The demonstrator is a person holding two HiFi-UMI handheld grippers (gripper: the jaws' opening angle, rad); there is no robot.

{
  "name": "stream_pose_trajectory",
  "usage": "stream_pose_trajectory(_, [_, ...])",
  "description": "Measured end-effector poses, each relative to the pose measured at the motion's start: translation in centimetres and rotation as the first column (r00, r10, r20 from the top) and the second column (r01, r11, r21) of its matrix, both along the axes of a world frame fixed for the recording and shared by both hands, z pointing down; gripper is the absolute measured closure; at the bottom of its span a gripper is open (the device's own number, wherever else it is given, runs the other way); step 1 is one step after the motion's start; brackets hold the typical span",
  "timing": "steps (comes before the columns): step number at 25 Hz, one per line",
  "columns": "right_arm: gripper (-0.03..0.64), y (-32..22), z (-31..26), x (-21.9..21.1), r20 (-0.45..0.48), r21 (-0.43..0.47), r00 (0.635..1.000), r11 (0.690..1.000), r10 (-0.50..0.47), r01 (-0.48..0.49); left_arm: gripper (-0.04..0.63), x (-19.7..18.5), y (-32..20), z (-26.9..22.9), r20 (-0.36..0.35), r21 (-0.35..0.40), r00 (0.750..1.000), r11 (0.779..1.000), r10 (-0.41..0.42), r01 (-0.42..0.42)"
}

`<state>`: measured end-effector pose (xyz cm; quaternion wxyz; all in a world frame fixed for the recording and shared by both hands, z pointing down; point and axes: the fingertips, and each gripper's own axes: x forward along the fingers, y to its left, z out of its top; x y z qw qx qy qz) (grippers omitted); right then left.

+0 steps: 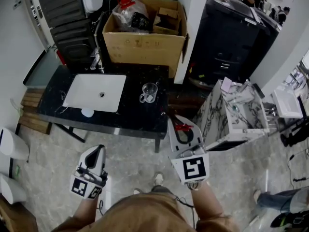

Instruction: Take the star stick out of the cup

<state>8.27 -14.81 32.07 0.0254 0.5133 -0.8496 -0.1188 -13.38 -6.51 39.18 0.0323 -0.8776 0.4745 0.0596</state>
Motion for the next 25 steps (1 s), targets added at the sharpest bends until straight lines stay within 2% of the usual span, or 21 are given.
stream_pose_trajectory(14, [0.604, 1.6, -1.2, 0.8, 0.104, -0.033, 0.995, 0.999, -0.007, 0.011, 0.594, -0.4, 0.7, -0.2, -0.001, 0.001, 1.0, 1.0, -0.02, 0.02])
stream_pose_trajectory(19, [0.604, 2.7, -0.5, 1.7, 0.101, -0.07, 0.995, 0.997, -0.018, 0.025, 0.594, -0.6, 0.9, 0.1, 0.005, -0.006, 1.0, 1.0, -0.025, 0.025])
stream_pose_trajectory(25, [0.604, 3.9, -0.7, 4.0, 0.187, -0.105, 0.982, 0.994, 0.008, 0.012, 0.594, -0.3, 1.0, -0.2, 0.007, 0.0, 1.0, 1.0, -0.027, 0.027])
